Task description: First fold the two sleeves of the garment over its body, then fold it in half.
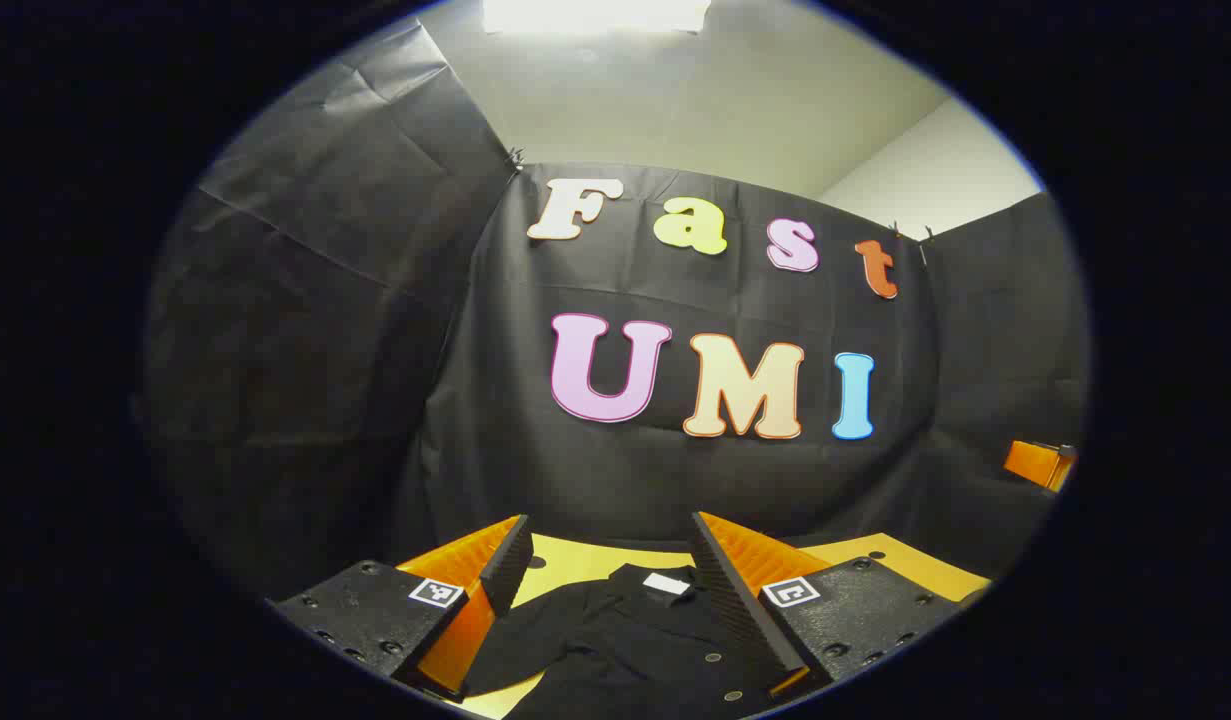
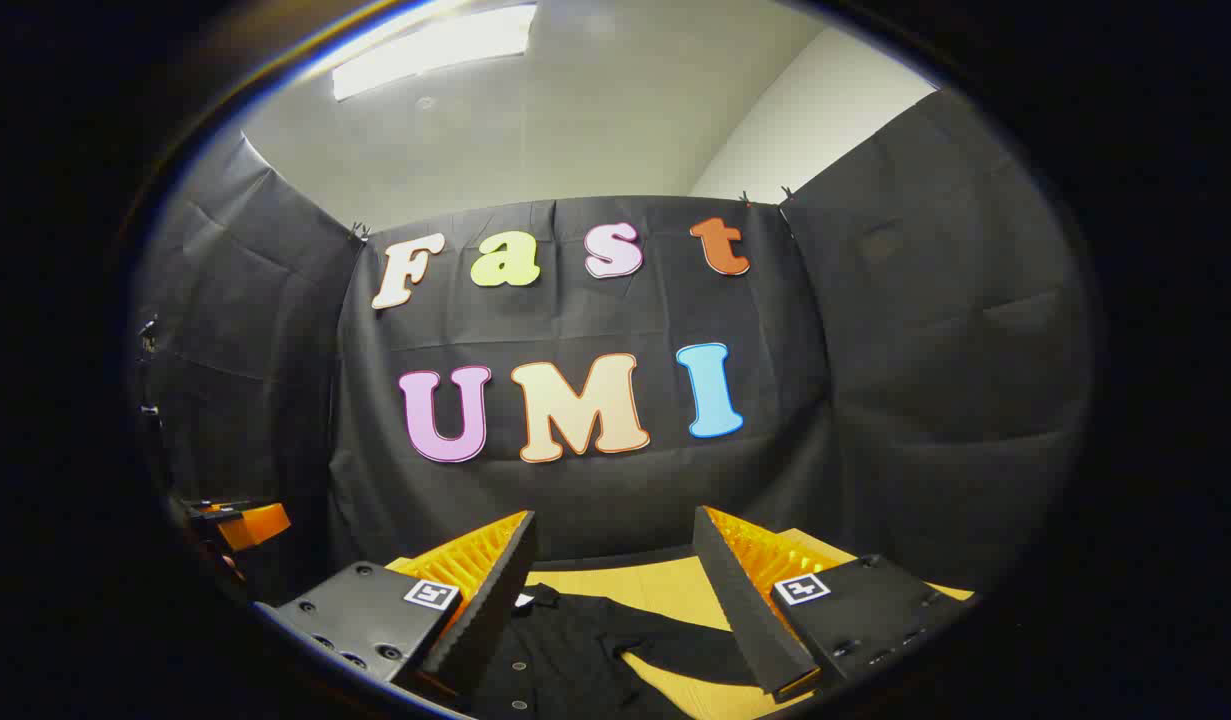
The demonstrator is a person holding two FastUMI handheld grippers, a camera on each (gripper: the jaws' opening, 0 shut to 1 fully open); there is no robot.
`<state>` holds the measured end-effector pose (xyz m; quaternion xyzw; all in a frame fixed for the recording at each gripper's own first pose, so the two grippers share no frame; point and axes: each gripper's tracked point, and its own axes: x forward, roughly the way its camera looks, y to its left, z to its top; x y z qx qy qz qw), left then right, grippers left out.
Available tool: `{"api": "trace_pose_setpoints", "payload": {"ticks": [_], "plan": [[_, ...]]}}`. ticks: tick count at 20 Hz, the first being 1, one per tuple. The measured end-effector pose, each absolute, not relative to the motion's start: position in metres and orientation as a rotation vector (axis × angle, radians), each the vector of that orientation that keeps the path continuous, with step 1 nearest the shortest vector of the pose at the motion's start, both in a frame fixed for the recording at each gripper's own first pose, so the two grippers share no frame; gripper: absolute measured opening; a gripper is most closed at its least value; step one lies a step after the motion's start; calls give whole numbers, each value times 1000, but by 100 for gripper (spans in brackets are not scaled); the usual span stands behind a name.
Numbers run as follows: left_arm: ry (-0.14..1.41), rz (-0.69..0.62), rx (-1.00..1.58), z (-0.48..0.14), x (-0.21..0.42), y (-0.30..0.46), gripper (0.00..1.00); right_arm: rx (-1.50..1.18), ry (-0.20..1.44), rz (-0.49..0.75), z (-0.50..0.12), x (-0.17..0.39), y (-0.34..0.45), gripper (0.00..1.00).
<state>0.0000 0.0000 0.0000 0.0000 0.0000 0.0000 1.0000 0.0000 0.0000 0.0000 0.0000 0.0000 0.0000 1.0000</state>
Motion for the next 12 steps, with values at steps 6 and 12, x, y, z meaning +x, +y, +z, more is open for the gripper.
{"api": "trace_pose_setpoints", "payload": {"ticks": [6,12], "plan": [[10,44,13,-3,-3,13,91,-2,26,13,-8,6,2,96],[26,67,12,-8,-8,16,92,3,41,1,-10,4,-8,96]]}}
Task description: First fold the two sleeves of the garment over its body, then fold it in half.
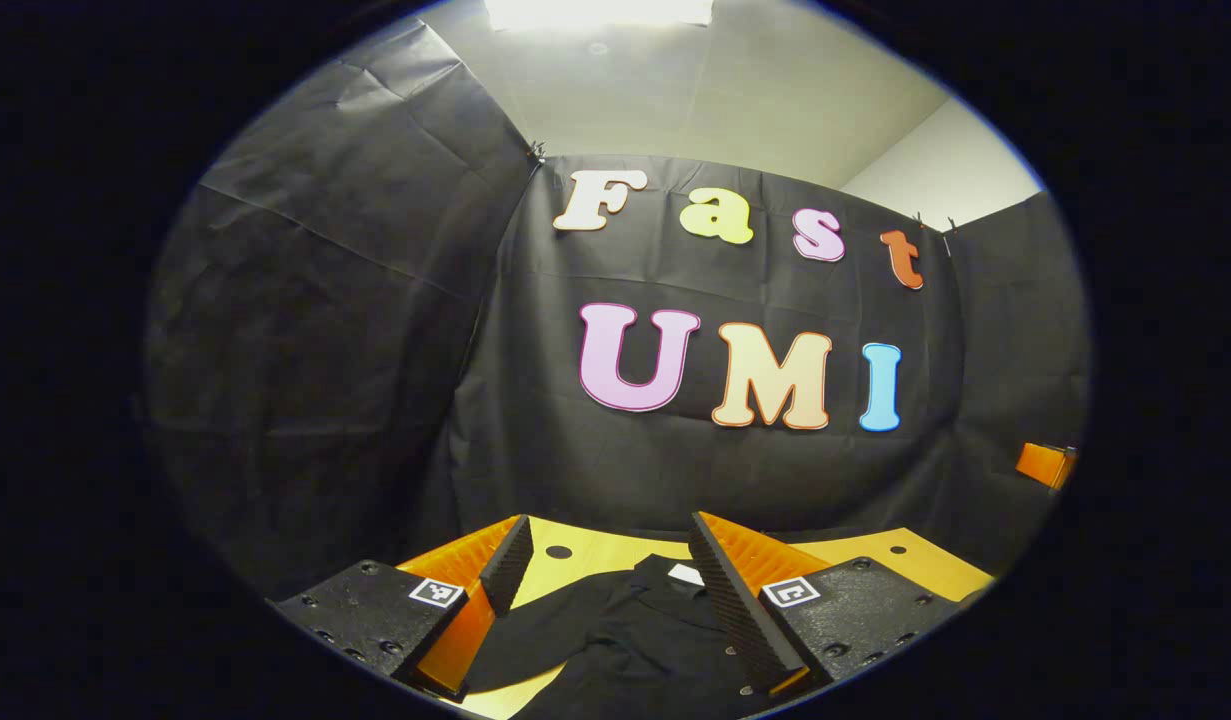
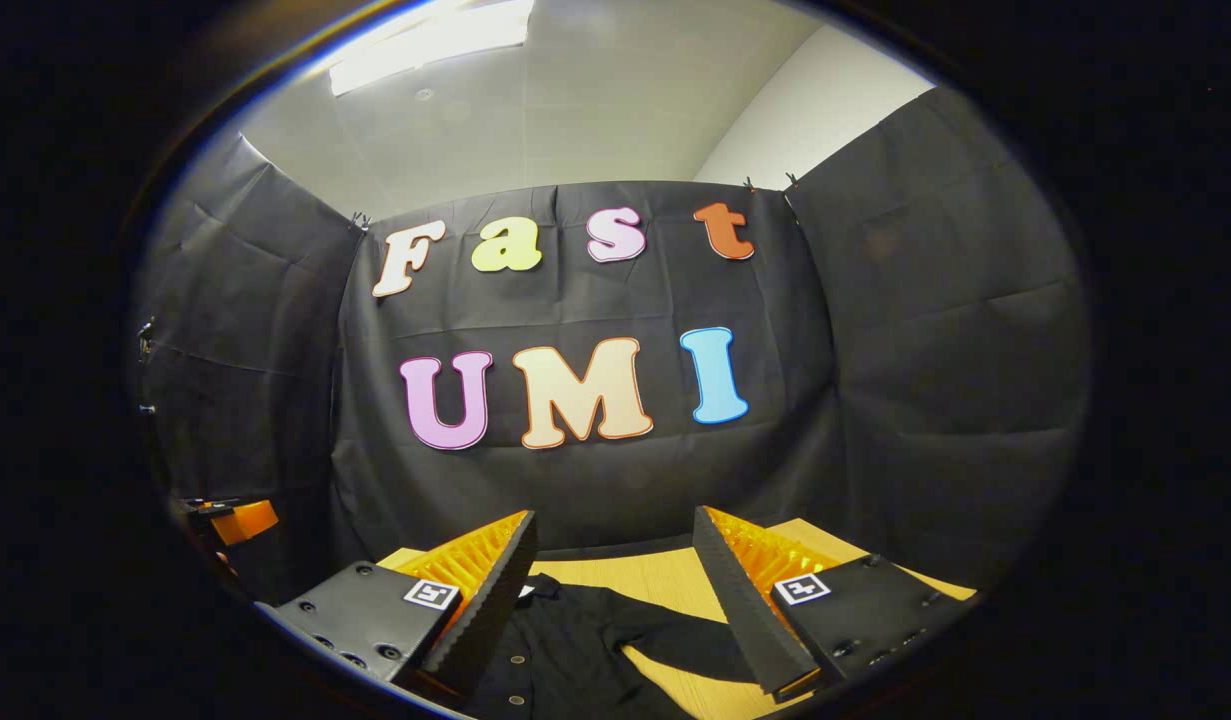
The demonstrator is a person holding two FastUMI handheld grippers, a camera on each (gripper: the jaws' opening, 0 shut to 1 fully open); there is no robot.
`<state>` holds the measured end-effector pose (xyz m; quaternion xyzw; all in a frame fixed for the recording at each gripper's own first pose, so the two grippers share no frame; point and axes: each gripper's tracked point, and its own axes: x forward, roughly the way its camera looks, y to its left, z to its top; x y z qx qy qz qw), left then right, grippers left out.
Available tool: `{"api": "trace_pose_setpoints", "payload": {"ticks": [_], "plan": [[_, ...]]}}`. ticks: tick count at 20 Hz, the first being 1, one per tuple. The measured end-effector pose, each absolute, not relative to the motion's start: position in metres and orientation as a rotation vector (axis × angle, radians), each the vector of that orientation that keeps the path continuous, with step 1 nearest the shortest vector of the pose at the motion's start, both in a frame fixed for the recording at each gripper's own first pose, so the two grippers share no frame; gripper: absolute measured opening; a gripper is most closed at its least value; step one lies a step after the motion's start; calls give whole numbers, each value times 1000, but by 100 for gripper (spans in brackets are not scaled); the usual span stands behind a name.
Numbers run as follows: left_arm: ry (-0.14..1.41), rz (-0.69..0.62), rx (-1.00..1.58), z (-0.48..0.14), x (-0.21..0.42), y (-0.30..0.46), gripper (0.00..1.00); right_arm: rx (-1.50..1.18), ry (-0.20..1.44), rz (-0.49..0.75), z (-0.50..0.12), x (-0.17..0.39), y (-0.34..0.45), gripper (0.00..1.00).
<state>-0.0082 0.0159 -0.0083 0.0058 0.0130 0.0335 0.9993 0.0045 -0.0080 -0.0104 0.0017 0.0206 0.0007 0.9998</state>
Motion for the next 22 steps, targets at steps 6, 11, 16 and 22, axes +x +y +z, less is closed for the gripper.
{"api": "trace_pose_setpoints", "payload": {"ticks": [6,11,16,22], "plan": [[24,88,24,-7,-13,20,92,14,47,-21,-12,2,-23,98],[25,109,33,-6,-17,25,92,18,46,-41,-12,5,-33,98],[33,134,30,-10,-18,31,91,-4,55,-76,-17,11,-52,98],[33,159,40,-9,-19,38,92,-31,56,-169,-22,20,-100,98]]}}
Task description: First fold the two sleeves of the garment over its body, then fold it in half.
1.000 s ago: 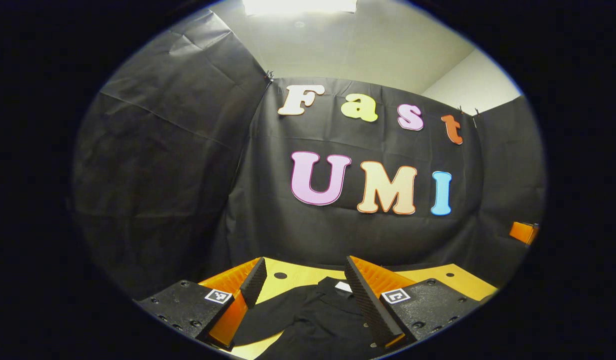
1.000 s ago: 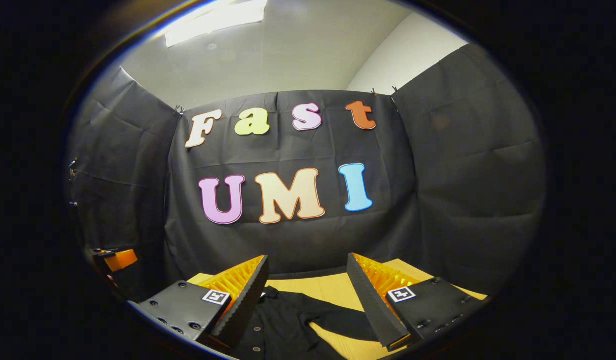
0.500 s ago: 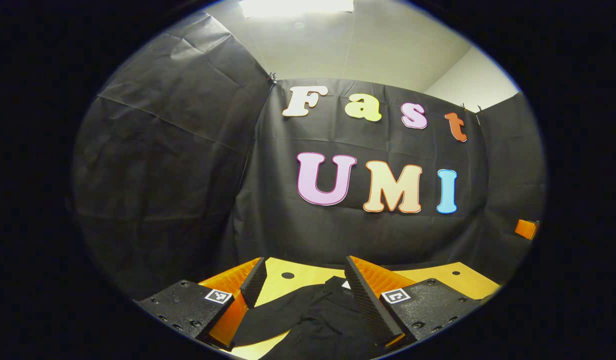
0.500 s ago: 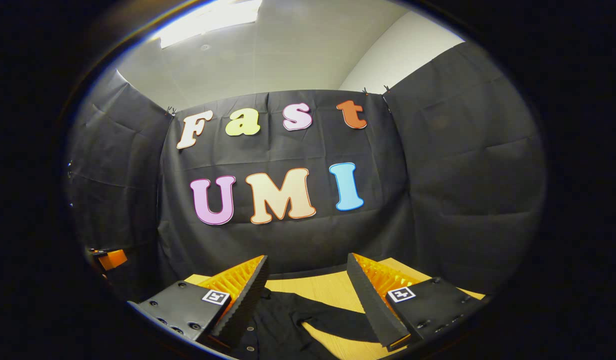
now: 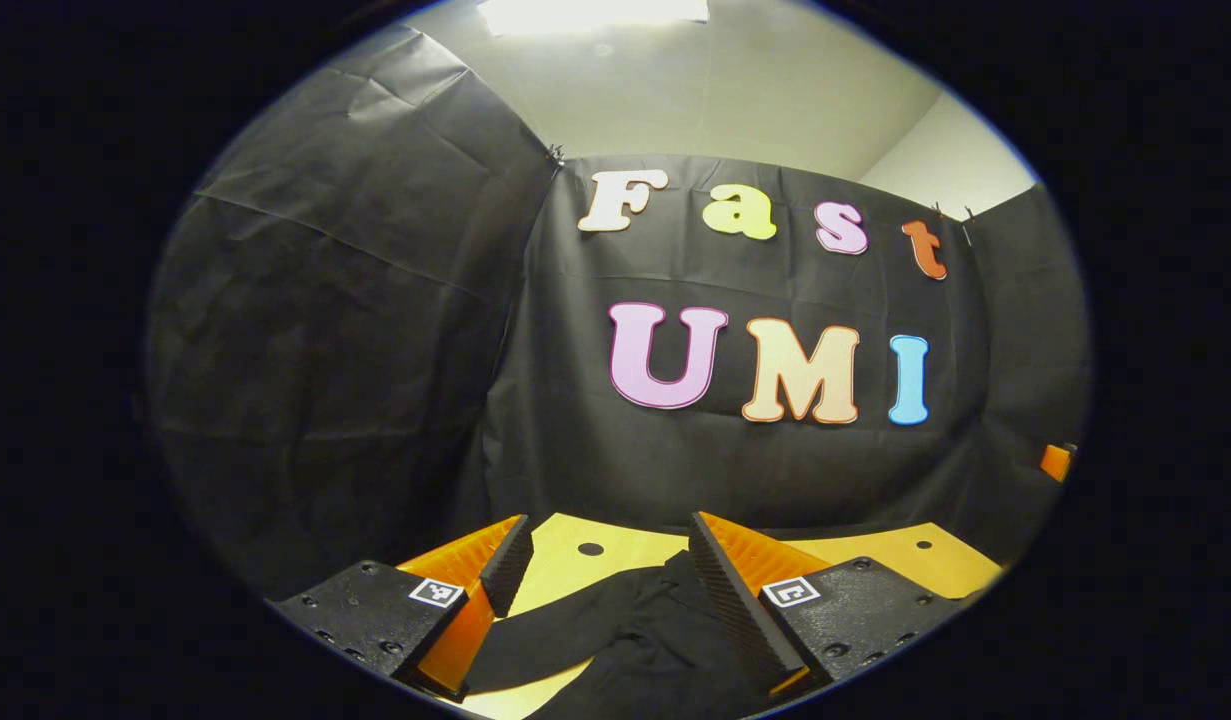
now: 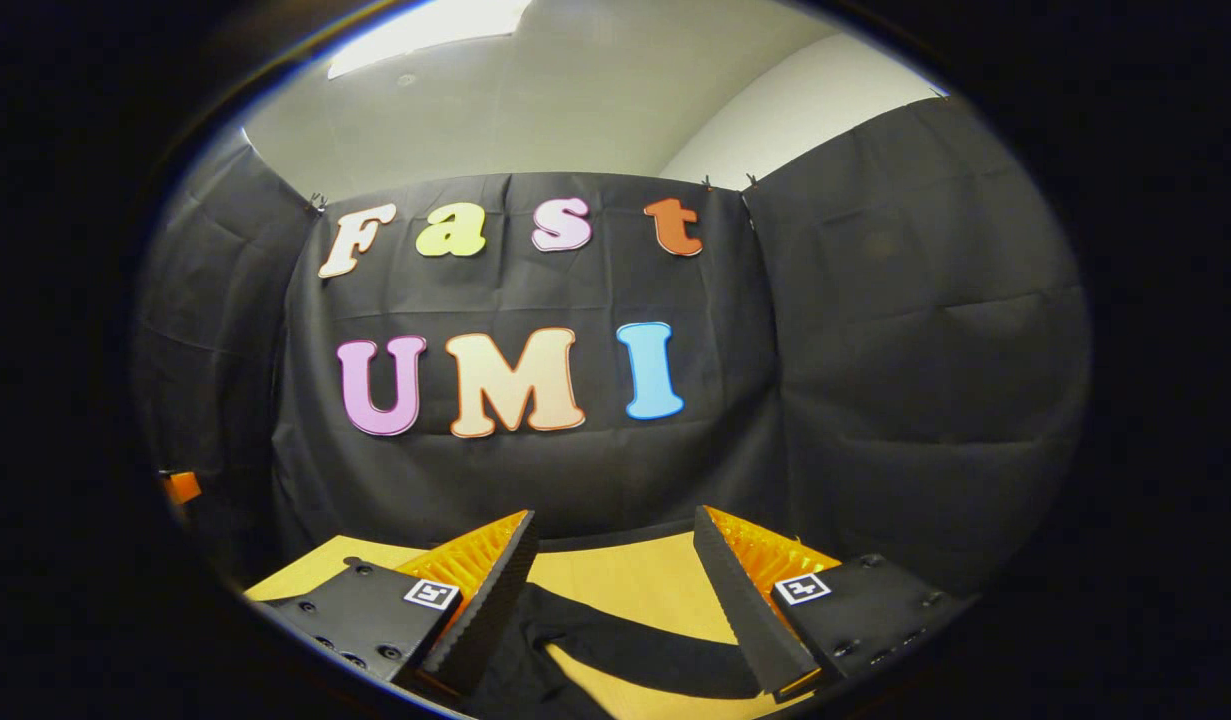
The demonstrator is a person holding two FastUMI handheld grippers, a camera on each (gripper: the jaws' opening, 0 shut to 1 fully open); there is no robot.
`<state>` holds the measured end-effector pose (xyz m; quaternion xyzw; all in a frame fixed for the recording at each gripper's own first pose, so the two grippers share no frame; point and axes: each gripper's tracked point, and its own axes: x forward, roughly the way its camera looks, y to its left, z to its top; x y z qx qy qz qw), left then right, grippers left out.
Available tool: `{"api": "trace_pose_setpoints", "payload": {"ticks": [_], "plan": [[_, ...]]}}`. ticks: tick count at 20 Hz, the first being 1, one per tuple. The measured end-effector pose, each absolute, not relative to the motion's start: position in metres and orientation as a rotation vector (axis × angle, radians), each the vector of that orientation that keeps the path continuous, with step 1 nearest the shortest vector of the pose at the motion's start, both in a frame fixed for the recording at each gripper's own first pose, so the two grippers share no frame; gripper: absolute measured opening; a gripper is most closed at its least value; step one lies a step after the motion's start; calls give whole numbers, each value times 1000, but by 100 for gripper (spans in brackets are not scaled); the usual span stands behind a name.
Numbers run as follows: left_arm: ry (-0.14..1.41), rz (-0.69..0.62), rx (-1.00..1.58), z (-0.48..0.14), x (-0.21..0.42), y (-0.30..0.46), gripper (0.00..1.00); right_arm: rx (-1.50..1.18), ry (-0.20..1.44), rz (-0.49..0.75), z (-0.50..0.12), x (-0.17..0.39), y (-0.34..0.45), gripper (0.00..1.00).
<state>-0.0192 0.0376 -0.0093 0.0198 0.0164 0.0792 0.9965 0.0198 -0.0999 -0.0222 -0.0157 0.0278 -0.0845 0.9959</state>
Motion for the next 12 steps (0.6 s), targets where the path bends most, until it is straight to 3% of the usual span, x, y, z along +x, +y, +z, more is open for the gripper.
{"api": "trace_pose_setpoints", "payload": {"ticks": [12], "plan": [[45,233,49,-14,-29,53,91,7,237,-326,-124,38,-203,98]]}}
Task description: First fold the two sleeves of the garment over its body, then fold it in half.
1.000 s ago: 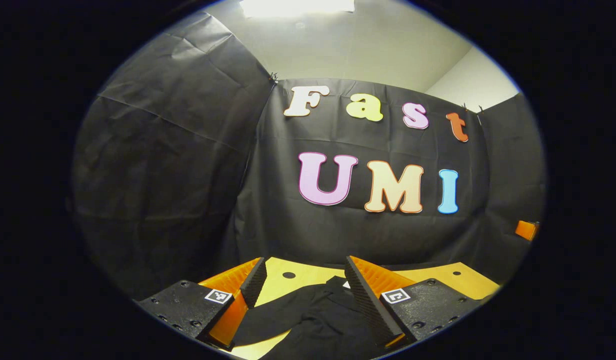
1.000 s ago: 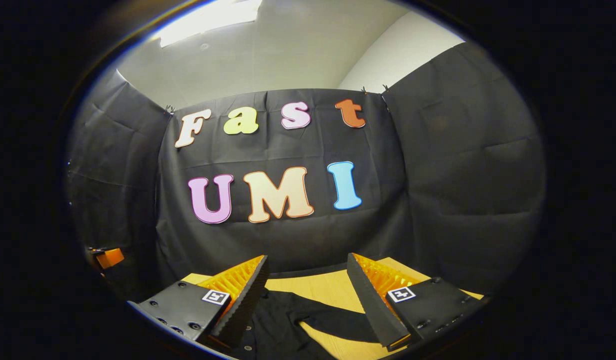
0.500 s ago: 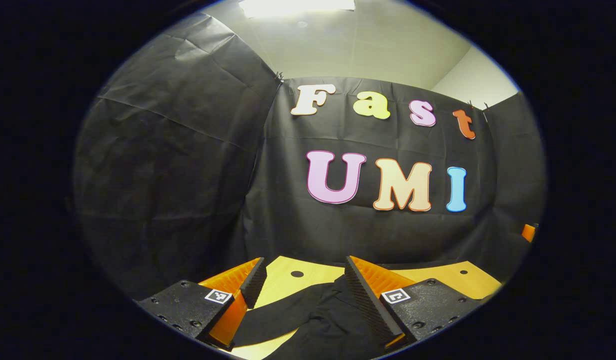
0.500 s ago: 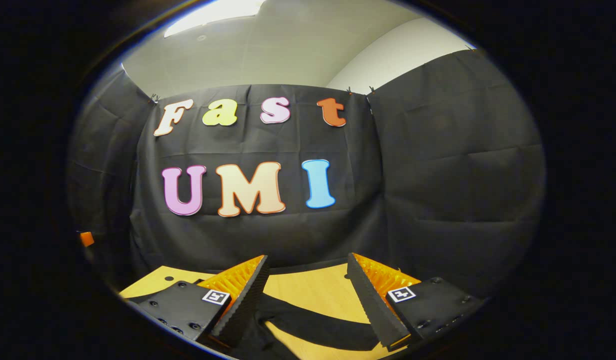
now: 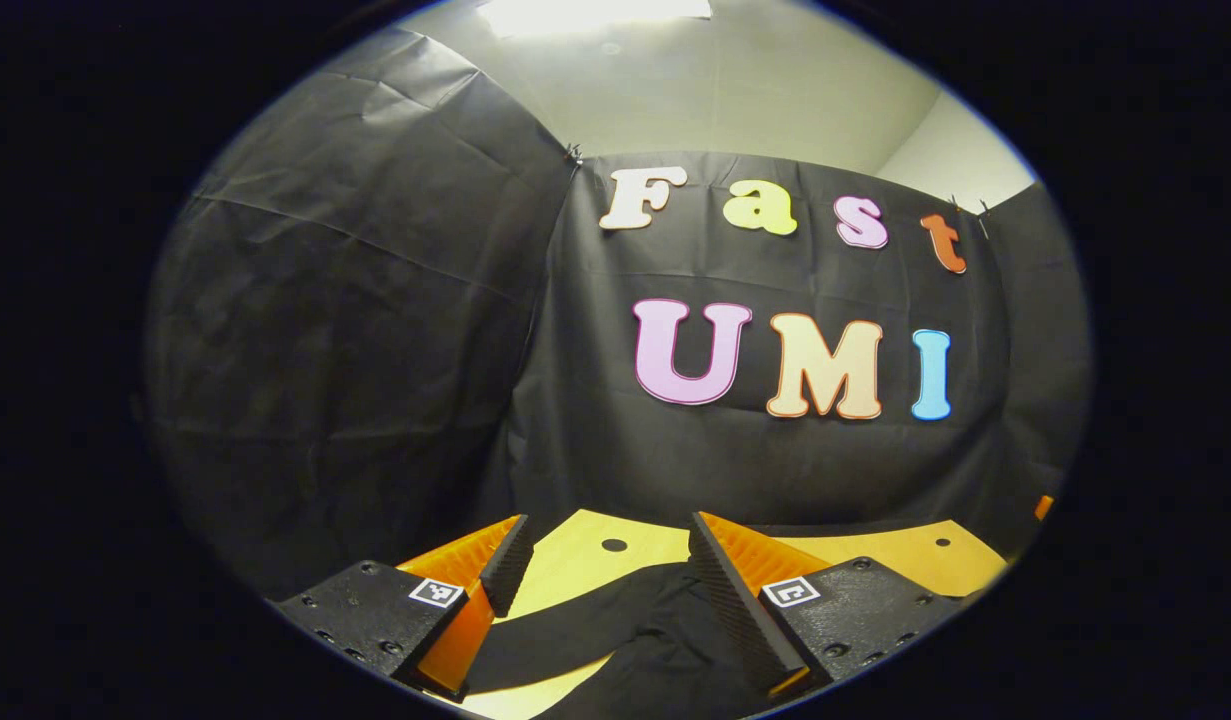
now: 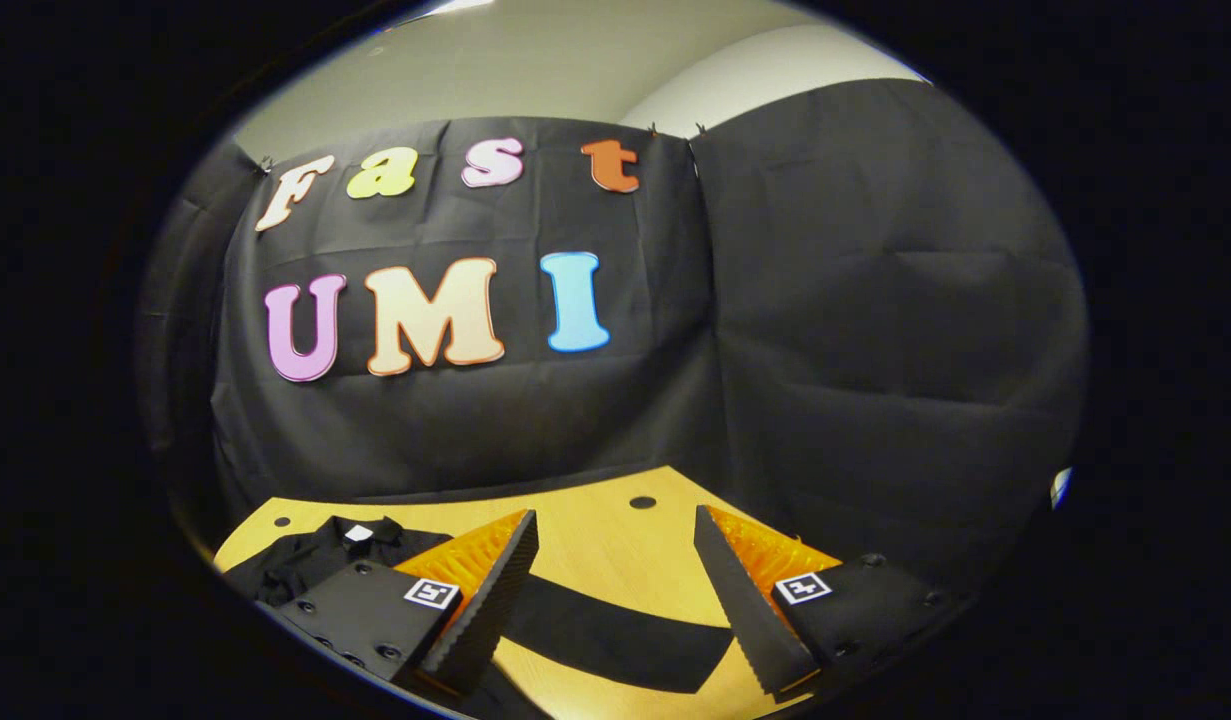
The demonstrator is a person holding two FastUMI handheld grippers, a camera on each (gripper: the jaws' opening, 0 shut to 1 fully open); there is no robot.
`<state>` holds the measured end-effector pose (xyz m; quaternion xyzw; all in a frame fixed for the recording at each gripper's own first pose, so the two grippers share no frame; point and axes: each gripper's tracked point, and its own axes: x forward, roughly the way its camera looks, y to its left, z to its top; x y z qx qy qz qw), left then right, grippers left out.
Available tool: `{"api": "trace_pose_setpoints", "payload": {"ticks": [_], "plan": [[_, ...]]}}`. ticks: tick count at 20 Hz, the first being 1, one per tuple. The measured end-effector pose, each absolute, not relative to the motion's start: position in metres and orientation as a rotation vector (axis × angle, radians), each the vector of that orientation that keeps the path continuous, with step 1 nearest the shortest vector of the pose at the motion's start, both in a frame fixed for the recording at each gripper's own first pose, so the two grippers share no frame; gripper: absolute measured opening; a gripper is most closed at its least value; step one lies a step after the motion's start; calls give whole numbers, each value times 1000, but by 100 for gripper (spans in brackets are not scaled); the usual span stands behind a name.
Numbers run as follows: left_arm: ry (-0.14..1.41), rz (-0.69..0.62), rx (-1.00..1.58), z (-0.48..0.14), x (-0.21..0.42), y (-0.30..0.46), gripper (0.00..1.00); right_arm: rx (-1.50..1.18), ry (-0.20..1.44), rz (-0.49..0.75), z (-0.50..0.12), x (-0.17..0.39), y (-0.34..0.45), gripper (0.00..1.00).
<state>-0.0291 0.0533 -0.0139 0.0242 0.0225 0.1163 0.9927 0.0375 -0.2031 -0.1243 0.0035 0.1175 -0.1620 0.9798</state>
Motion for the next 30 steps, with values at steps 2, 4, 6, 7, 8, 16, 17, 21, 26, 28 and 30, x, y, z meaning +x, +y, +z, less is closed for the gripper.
{"api": "trace_pose_setpoints", "payload": {"ticks": [2,4,6,7,8,16,17,21,26,28,30], "plan": [[48,245,44,-15,-30,55,91,24,292,-346,-153,40,-217,98],[50,254,47,-16,-32,58,91,22,345,-355,-181,43,-229,98],[50,262,55,-16,-33,58,91,-2,422,-361,-212,44,-238,99],[50,266,58,-16,-34,59,91,-14,455,-364,-227,44,-243,98],[51,270,60,-16,-35,59,91,-20,482,-363,-237,44,-246,99],[69,317,83,-19,-45,72,92,8,614,-389,-295,48,-261,99],[70,319,85,-19,-44,72,92,7,628,-391,-300,50,-263,99],[77,320,88,-21,-44,69,91,13,697,-393,-329,53,-272,96],[86,321,101,-25,-44,68,91,5,786,-388,-355,45,-275,99],[91,323,94,-27,-45,67,91,-9,821,-386,-364,39,-275,99],[97,325,89,-29,-45,67,92,-21,863,-371,-373,32,-275,100]]}}
